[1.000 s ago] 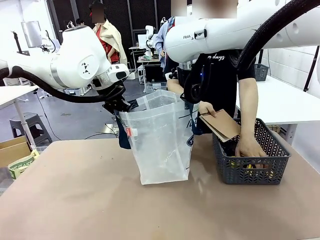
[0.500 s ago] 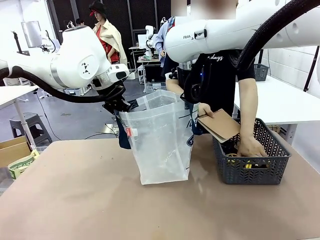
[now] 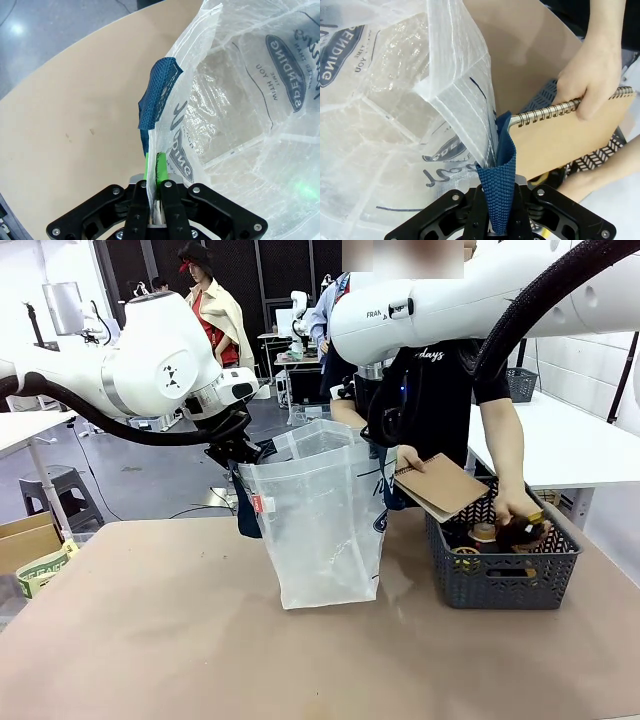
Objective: Transfer purchased items from the store into the shopping bag.
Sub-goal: Move the Reusable shopping bag to the right side of the table.
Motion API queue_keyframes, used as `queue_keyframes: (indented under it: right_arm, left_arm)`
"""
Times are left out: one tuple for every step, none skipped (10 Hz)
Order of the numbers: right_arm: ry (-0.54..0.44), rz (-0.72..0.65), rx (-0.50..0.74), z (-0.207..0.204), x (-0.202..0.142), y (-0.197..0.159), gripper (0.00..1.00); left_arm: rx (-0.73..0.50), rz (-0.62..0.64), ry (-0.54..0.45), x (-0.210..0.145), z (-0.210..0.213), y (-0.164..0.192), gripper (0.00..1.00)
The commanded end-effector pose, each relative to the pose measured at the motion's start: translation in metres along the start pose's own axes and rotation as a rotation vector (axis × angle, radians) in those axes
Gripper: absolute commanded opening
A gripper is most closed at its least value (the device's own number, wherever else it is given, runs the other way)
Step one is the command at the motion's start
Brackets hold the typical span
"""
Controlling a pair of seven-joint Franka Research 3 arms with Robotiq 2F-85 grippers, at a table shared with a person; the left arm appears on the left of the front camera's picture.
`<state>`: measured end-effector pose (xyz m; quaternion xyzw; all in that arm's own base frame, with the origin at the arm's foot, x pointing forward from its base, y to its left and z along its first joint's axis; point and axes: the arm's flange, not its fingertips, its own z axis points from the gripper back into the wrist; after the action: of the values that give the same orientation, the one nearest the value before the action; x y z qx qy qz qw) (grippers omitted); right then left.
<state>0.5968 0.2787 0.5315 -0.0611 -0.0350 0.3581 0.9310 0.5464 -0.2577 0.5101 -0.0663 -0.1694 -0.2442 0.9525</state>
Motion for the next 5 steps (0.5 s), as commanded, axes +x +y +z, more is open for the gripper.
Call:
queue_keyframes:
  right_arm:
    - [0.006,-0.002,0.001,0.0001,0.0003,-0.0011,0.00]
    - [0.006,-0.002,0.001,0.0001,0.0003,-0.0011,0.00]
    - [0.006,-0.002,0.001,0.0001,0.0003,-0.0011,0.00]
    - [0.006,-0.002,0.001,0.0001,0.0003,-0.0011,0.00]
    - [0.006,-0.002,0.001,0.0001,0.0003,-0.0011,0.00]
  left_arm:
    - [0.012,0.001,-0.002,-0.0008,0.0007,0.0017,0.00]
    - [0.012,0.001,-0.002,-0.0008,0.0007,0.0017,0.00]
    - [0.012,0.001,-0.002,-0.0008,0.0007,0.0017,0.00]
    - [0.012,0.001,-0.002,-0.0008,0.0007,0.0017,0.00]
    - [0.012,0.001,-0.002,-0.0008,0.0007,0.0017,0.00]
